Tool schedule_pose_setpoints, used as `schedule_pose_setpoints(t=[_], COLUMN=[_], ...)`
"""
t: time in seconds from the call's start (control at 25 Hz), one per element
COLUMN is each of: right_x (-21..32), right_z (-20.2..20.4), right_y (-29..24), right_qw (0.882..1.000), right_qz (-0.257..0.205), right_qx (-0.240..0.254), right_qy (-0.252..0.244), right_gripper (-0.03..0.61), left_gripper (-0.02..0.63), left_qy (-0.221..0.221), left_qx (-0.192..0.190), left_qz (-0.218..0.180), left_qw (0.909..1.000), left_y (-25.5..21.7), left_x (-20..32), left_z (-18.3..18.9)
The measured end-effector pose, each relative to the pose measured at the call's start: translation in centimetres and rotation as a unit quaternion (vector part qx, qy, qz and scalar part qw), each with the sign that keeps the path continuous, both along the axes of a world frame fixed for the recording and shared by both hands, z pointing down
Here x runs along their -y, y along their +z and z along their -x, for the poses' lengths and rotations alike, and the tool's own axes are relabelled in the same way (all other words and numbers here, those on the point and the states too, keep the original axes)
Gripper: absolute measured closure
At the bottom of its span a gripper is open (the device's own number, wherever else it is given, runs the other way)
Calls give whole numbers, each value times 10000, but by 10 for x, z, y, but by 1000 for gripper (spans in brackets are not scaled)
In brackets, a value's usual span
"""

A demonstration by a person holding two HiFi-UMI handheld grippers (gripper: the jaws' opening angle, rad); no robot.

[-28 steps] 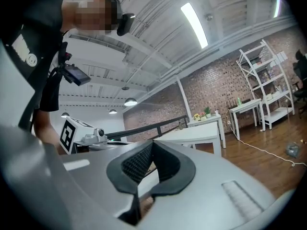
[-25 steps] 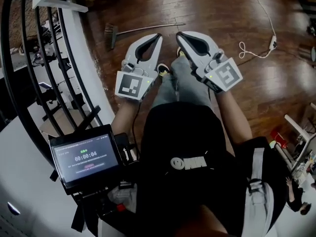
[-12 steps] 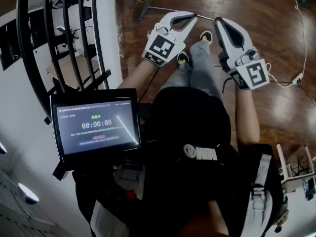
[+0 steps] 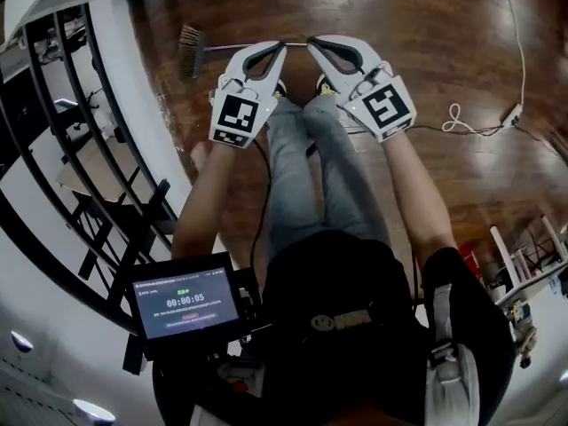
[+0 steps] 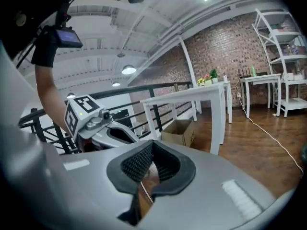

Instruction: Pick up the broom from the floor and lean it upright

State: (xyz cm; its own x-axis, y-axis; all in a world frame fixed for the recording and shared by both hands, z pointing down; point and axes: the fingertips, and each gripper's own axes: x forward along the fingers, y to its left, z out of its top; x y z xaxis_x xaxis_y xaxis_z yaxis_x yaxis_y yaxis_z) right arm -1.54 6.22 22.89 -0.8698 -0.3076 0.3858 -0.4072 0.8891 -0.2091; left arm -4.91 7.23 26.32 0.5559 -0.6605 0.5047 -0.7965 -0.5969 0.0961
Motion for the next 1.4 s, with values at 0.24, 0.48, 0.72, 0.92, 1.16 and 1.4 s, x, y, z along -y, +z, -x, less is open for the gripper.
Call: schedule_pose_setpoints(t=[0.24,0.48,0.72,0.92,1.16,1.4], right_x=[28,10,11,10,12,12], right_z=[18,15,-2,-13,-23,-9], right_y=[206,360,438,482,505,505], right_qw=[9950,9835,9782,9760,9766,9764], right_qz=[628,1505,1775,1890,1857,1918], right_qx=[-775,-989,-1018,-1017,-972,-842], right_qy=[83,187,340,361,474,521], right_gripper=[575,575,575,575,575,575], left_gripper=[595,452,308,301,344,512], left_qy=[206,885,2429,2890,3286,3370], left_qx=[396,846,1821,2376,3246,3178], left_qz=[793,1574,2151,2475,2222,2112], left_qw=[9959,9799,9282,8938,8586,8607], left_y=[200,375,527,616,664,663], left_x=[8,-12,-52,-74,-74,-76], left_z=[27,29,5,-2,3,6])
